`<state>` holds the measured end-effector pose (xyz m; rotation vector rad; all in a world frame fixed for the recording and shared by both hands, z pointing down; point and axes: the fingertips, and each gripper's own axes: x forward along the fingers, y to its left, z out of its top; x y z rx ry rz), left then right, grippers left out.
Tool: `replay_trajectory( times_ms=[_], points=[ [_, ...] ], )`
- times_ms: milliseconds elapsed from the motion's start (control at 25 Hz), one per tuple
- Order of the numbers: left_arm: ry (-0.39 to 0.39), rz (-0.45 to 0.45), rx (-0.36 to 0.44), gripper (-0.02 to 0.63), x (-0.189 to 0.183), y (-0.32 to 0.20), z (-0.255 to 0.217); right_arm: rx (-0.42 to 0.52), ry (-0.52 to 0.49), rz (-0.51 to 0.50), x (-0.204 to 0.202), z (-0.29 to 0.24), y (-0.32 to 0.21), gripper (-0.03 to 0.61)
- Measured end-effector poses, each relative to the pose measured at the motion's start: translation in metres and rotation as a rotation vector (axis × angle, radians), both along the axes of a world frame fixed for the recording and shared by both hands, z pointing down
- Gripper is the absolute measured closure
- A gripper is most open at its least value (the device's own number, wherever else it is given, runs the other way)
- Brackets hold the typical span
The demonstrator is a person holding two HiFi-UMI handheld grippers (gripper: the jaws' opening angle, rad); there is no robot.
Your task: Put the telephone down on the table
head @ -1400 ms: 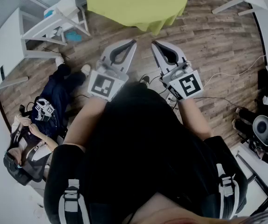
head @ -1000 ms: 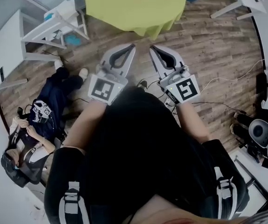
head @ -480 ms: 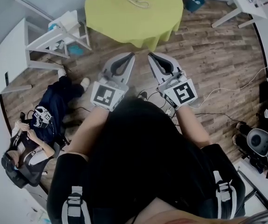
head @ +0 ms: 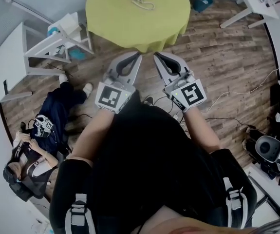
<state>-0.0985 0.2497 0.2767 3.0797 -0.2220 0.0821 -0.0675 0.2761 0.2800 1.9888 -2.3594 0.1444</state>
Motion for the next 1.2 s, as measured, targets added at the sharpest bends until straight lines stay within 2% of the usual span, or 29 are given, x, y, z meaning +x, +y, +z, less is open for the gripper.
replay_trajectory(
  times_ms=[160,360,720,1040,1200],
  points=[
    [0.027,0.01,-0.006,0.607,0.01,-0.03,0.001,-0.016,0.003,0.016,0.009,0.004,-0.027,0.56],
    [-0.001,0.034,-0.018,0.607,0.018,-0.073,0.012,-0.01,-0.016,0.044,0.019,0.0,-0.074,0.56],
    [0.025,0.06,-0.019,0.607,0.033,-0.153,0.013,-0.056,0.009,0.076,0.037,0.016,-0.148,0.56],
    [0.026,0.083,-0.026,0.607,0.038,-0.203,0.017,-0.051,0.01,0.098,0.038,0.013,-0.203,0.56],
    [0.028,0.071,-0.036,0.607,0.042,-0.22,0.018,-0.081,0.024,0.097,0.046,0.017,-0.217,0.56]
  ],
)
